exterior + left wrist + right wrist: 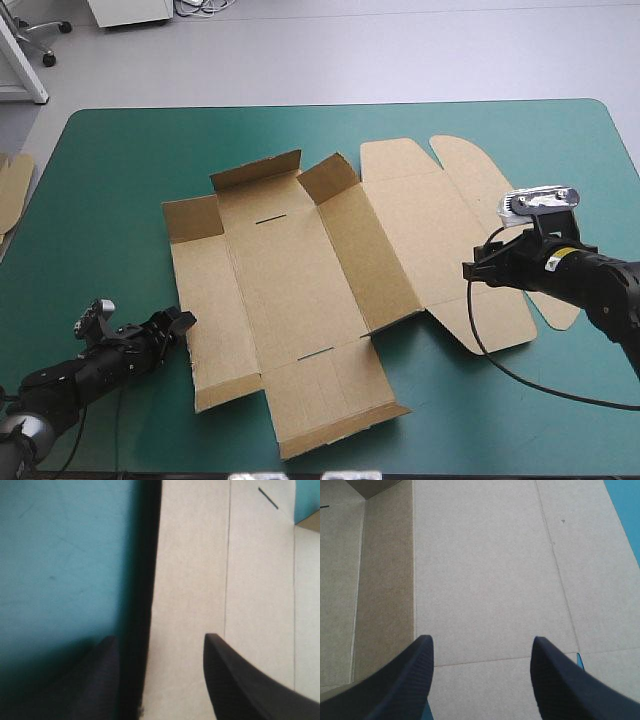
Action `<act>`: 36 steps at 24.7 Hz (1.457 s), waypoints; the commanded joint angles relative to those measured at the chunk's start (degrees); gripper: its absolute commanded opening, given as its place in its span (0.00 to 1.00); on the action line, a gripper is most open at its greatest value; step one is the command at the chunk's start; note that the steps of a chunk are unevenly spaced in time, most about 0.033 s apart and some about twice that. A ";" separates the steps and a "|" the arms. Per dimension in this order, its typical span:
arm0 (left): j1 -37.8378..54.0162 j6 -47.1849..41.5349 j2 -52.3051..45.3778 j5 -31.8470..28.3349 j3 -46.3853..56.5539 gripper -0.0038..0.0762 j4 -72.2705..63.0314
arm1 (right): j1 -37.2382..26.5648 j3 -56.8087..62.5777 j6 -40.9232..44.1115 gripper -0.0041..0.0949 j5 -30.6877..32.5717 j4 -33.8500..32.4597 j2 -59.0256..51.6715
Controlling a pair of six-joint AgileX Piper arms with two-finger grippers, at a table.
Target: Fold the box
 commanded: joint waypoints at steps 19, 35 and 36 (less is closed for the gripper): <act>-13.78 15.20 15.88 7.70 -12.88 0.45 -16.87 | -0.42 -1.90 -0.31 0.58 -3.45 0.88 -0.71; -13.78 10.58 15.88 7.20 -19.76 0.03 -2.74 | -0.42 -2.07 -0.31 0.58 -3.99 1.21 -0.71; -13.78 10.30 15.88 7.31 -21.54 0.03 0.73 | -0.42 -2.30 -0.31 0.58 -3.88 1.21 -0.71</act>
